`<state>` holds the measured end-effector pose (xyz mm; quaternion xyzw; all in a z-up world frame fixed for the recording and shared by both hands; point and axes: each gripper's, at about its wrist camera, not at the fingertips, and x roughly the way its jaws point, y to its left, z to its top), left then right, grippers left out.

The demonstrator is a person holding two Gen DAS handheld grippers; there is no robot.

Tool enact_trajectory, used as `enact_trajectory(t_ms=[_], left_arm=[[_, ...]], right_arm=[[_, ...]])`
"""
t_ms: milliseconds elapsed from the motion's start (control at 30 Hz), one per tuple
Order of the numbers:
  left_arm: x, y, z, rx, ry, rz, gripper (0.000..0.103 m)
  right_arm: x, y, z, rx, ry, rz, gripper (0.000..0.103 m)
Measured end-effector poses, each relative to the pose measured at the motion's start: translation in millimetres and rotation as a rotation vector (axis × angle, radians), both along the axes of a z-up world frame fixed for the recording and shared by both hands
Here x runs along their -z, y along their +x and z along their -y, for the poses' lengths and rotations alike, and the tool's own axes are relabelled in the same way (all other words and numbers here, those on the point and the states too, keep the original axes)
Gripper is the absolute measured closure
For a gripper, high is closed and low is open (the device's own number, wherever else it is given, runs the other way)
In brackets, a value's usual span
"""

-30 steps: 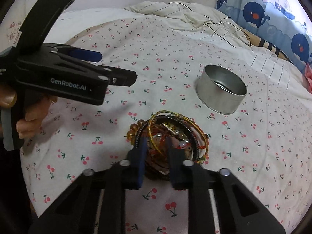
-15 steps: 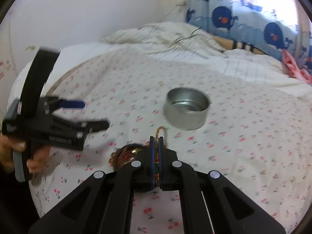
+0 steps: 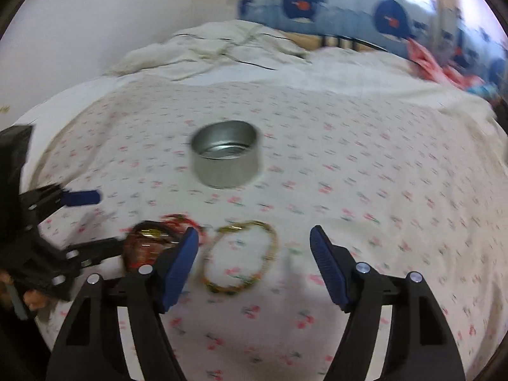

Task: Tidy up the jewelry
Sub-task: 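Grasp the black cord bracelet with the left gripper while the right grasps the gold bracelet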

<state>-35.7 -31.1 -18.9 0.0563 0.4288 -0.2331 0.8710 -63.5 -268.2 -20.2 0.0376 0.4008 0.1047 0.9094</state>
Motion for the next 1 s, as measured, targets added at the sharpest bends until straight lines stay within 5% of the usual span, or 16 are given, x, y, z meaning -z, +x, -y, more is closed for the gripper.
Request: enact_trajectory(t_ms=[200, 367, 533, 767, 1000], left_arm=[[11.1, 8.5, 7.1, 0.018, -0.088, -0.031, 0.008], [18.5, 16.2, 5.8, 0.010, -0.139, -0.068, 0.034], [26.9, 19.4, 4.4, 0.011, -0.150, -0.113, 0.087], [15.6, 13.1, -2.0, 0.003, -0.164, -0.082, 0.093], [-3.5, 12.3, -20.7, 0.004, -0.286, -0.070, 0.093]], right_arm=[[27.4, 16.9, -11.9, 0.031, -0.070, -0.073, 0.034], [45.9, 22.3, -20.1, 0.032, -0.118, -0.116, 0.040], [52.4, 23.6, -20.0, 0.041, -0.110, -0.140, 0.056], [49.9, 22.0, -24.4, 0.020, -0.103, -0.131, 0.097], [33.6, 18.2, -18.1, 0.029, -0.031, -0.074, 0.099]])
